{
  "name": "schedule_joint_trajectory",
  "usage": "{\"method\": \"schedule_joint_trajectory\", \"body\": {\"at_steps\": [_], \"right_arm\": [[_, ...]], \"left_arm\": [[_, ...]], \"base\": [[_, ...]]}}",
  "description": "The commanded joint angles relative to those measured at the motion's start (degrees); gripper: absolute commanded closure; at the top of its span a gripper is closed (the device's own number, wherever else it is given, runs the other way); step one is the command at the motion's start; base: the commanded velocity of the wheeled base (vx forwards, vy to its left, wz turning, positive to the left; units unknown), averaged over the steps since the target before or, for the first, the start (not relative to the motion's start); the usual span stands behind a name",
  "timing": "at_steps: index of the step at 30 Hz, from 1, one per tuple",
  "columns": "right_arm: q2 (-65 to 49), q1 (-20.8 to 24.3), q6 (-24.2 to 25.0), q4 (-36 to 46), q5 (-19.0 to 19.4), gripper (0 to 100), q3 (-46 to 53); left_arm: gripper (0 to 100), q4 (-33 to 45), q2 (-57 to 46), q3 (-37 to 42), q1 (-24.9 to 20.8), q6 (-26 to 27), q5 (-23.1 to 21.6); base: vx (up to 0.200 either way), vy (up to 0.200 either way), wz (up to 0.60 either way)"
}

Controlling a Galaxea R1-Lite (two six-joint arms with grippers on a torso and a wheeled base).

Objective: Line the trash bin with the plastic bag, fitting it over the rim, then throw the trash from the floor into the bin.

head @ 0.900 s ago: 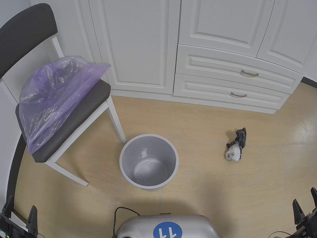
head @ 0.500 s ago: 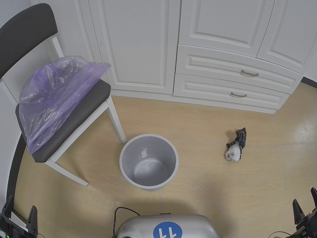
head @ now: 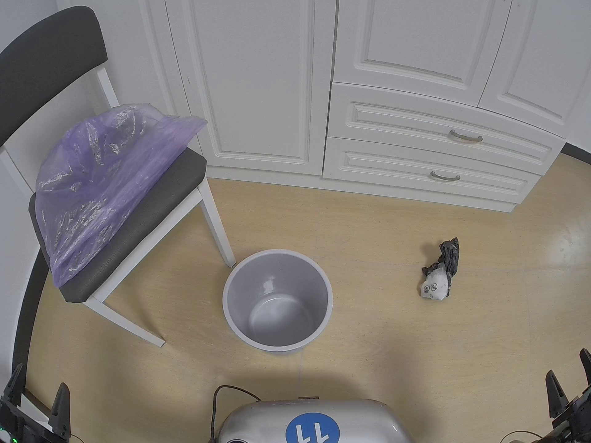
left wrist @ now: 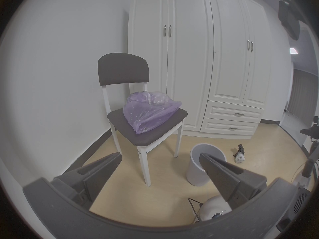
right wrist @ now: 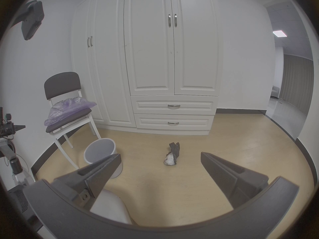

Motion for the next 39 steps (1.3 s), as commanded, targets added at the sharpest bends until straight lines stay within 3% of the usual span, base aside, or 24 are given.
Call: {"method": "schedule_joint_trajectory", "body": {"at_steps": [1,16,19,26,34,35,37,39], "right_arm": [[-0.9,0.0,0.0,0.0,0.0,0,0.9],[-0.9,-0.2,-0.3,-0.1,-0.2,0,1.0],[-0.9,-0.2,-4.0,-0.4,0.3,0,1.0],[-0.9,-0.2,-7.0,-0.4,3.2,0,1.0],[-0.9,0.0,-2.7,-1.9,1.8,0,0.7],[-0.9,0.0,11.9,-3.6,1.0,0,-4.3],[-0.9,0.0,14.2,-3.5,1.7,0,-6.9],[-0.4,0.2,8.9,-3.4,2.2,0,-7.0]], "left_arm": [[0,0.0,-0.8,1.0,0.0,0.0,0.1],[0,0.1,-0.9,1.0,0.1,1.1,0.0],[0,0.1,-0.9,1.0,0.1,4.6,-2.0],[0,-0.1,-0.9,1.0,0.1,5.8,-3.1],[0,-1.0,-0.9,0.7,0.1,0.2,-1.3],[0,-10.5,-0.9,-2.3,0.1,-10.1,-0.7],[0,-11.1,-0.6,-5.5,-0.1,-9.7,-2.6],[0,-6.7,0.7,-7.9,-0.2,-3.2,-5.2]], "base": [[0.000,0.000,0.00],[0.000,0.000,0.00],[0.000,0.000,0.00],[0.000,0.000,0.00],[0.000,0.000,0.00],[0.000,0.000,0.00],[0.000,0.000,0.00],[0.000,0.000,0.00]]}}
